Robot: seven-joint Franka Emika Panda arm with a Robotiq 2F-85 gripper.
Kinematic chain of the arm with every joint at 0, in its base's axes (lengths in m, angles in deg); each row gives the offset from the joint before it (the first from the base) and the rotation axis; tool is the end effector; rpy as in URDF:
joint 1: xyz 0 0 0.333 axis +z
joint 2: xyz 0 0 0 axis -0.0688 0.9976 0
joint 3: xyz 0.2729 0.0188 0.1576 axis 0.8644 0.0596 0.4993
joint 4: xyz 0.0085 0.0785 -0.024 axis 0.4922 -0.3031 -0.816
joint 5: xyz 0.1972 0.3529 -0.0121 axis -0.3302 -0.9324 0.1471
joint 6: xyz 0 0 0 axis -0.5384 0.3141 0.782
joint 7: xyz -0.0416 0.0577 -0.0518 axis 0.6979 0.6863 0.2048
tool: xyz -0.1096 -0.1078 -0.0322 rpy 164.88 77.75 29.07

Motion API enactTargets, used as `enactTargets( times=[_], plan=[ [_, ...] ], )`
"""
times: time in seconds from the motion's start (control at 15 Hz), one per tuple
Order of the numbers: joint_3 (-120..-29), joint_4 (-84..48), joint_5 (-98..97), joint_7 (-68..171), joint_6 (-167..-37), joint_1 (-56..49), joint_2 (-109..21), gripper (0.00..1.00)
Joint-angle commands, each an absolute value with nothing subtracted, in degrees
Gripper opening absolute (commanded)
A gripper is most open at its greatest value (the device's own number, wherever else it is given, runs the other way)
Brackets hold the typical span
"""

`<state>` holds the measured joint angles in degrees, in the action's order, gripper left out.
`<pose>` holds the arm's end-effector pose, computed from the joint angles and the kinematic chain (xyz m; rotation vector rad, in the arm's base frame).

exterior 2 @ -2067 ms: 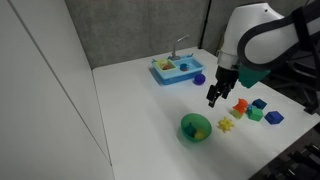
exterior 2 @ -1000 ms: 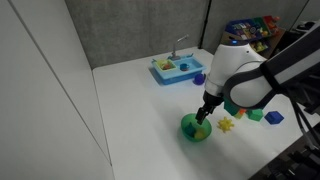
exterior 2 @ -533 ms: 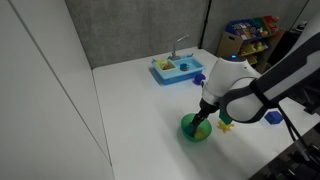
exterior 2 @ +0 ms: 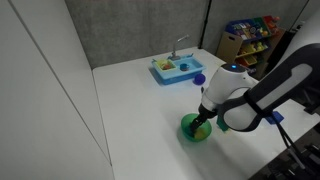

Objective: Remove the green toy from the green bowl and put it on the table

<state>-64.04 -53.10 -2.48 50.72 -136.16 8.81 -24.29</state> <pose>0.5155 0.1871 0.0399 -3.0390 -0.3460 -0.1343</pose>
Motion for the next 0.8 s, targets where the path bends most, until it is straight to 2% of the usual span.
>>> enactTargets(
  times=[0.0, 0.73],
  plan=[
    [-63.8, -52.23, -4.17, 49.49, -138.23, 9.34, -22.63, 1.0],
    [-68.75, -49.7, -3.49, 47.85, -140.24, 16.13, -19.18, 1.0]
  ],
)
